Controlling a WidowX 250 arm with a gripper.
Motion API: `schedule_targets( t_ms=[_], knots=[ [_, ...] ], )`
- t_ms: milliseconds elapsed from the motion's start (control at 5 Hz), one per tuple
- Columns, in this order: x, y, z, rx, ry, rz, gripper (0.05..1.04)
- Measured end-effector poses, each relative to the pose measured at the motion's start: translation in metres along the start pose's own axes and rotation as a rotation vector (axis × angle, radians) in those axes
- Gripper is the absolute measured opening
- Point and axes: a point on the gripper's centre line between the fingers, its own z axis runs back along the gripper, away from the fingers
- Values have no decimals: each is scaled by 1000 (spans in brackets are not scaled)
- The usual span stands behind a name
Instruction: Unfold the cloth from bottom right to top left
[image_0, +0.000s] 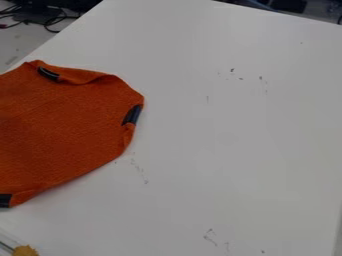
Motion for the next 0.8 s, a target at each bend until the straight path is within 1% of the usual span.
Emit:
schedule_targets(
  t_ms=[200,400,600,800],
  knots=[
    [6,5,4,5,-8,-4,1001],
    [10,11,16,27,-23,19,1001],
    [13,22,23,104,-14,12,1001],
    [19,31,27,146,-32,-19,1001]
  ],
)
